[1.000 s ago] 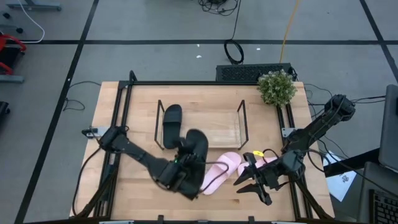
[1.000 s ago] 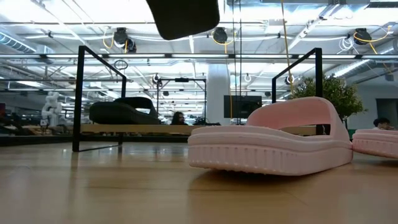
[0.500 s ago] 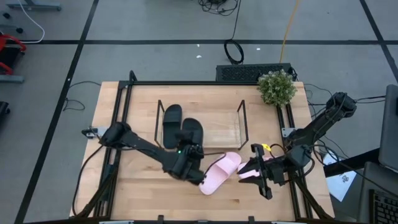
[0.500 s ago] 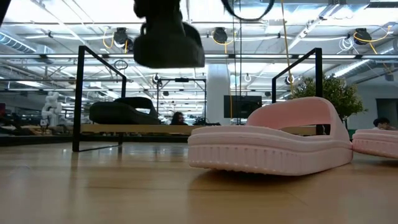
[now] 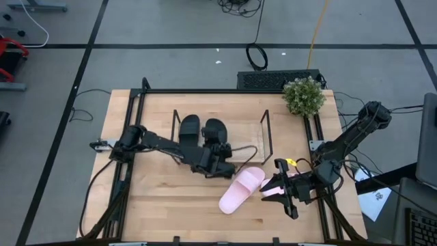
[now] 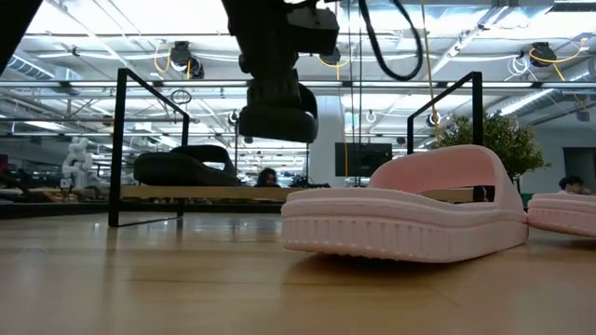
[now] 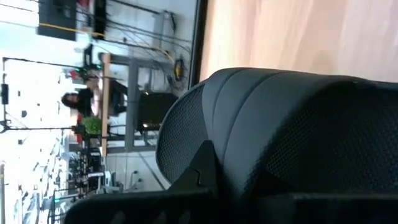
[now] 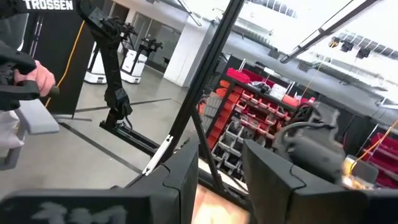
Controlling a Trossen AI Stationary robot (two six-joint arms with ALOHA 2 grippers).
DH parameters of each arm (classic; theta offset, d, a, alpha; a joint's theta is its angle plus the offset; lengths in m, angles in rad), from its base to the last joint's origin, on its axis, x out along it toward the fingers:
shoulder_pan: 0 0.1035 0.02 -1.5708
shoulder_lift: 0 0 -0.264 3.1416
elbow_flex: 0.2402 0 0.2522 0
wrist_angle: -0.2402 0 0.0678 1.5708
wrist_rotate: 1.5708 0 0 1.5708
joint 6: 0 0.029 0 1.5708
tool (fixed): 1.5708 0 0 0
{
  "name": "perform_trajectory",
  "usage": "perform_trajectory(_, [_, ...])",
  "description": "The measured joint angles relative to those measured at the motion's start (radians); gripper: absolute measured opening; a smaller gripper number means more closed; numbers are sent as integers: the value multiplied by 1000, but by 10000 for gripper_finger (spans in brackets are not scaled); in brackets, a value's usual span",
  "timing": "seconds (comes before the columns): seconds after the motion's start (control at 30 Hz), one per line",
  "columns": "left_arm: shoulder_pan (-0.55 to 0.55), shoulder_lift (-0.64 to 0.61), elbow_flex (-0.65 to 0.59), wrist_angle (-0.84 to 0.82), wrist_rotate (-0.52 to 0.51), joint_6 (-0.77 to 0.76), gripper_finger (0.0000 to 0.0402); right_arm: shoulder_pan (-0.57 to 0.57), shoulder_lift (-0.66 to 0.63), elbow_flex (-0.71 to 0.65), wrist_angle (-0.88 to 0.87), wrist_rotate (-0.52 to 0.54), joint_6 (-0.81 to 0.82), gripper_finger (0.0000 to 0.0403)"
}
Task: Pick and place slides into the shelf
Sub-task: Put the black slipper on the shelf
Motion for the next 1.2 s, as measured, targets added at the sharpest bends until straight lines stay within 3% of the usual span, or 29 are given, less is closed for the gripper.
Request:
perform_trajectory(0.2, [51, -78, -41, 84, 17, 74, 0, 0, -1, 0, -33, 0, 30, 116])
perform_trajectory(0.4, [72, -293, -298, 403, 139, 188, 1, 6, -6, 0, -39, 0, 31, 116])
perform_trajectory(0.57, [64, -401, -435, 450, 127, 180, 1, 6, -7, 0, -20, 0, -4, 116])
perform_trajectory(0.93, [108, -332, -454, 651, 132, 285, 0, -2, -8, 0, -6, 1, -42, 116])
perform_trajectory(1.2, [163, -244, -455, 656, 151, 277, 0, -2, -8, 0, -19, 1, -18, 116])
